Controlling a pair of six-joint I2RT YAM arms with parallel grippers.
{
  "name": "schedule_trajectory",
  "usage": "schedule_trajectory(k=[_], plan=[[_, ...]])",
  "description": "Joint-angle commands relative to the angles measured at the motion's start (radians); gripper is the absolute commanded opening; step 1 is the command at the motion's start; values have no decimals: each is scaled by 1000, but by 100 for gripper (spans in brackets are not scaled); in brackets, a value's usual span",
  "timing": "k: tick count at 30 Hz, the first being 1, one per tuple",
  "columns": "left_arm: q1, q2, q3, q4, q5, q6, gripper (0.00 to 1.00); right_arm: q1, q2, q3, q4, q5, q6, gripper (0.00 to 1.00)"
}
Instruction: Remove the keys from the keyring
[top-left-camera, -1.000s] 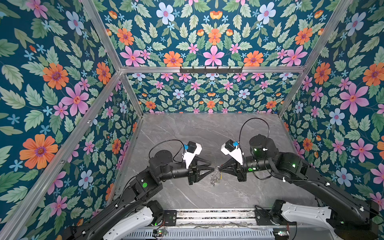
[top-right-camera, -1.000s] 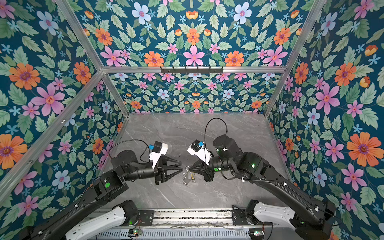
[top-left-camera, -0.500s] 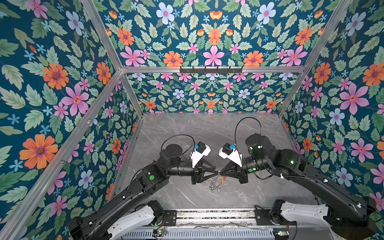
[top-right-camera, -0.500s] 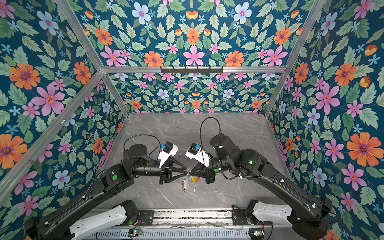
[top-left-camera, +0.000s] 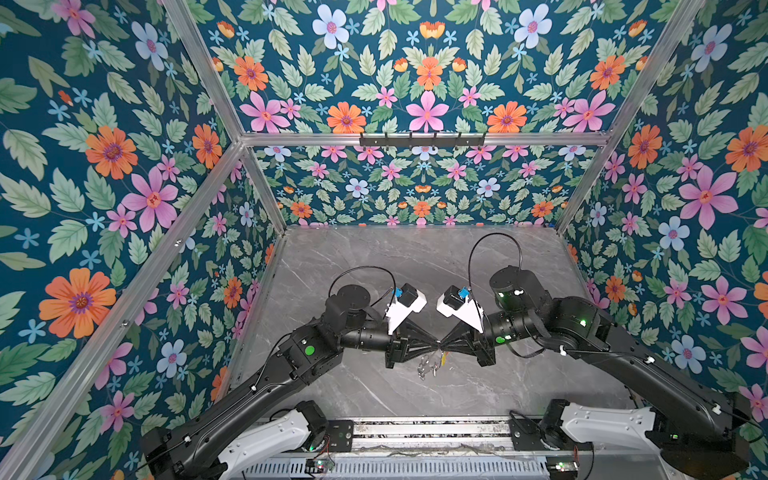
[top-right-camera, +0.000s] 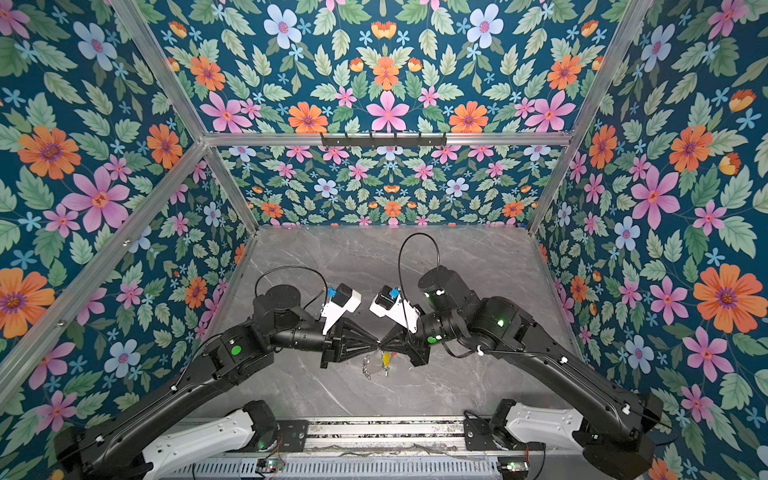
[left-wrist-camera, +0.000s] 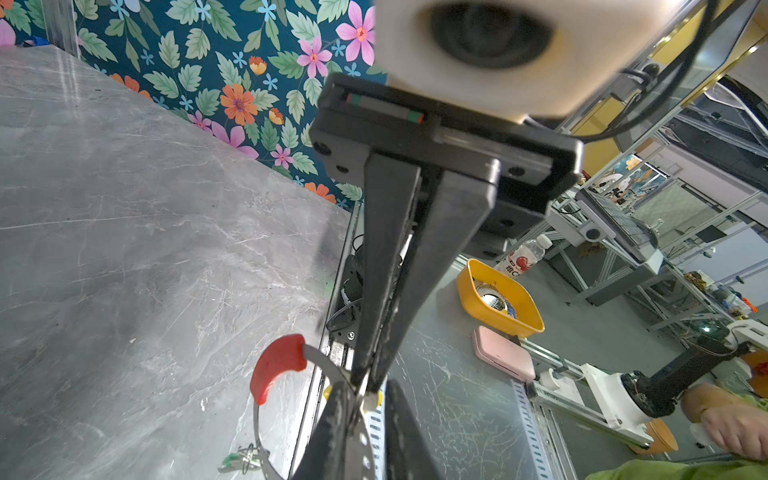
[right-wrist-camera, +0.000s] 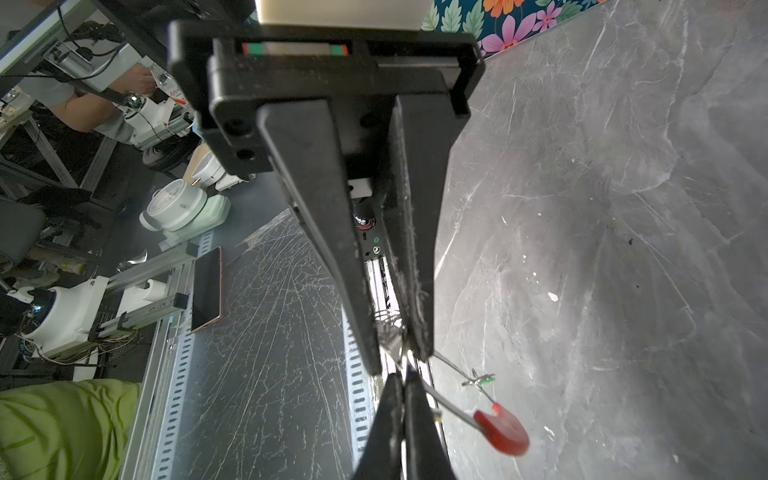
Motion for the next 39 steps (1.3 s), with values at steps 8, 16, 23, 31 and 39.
schedule_trajectory(k=[8,16,23,31,39], plan=[[0,-10,7,36,30,16,0,0,10,6,28,23,-4,0],[0,-41,-18,105,20,-29,0,0,9,-21,92,33,18,0],[0,-94,-38,145,-54,-54,0,0,-19,-68,182,50,46,0],[0,-151,-106,288,-86,-108,0,0,-51,-129,306,43,98,1],[0,-156,-105,291,-84,-108,0,0,-68,-162,360,28,124,4]])
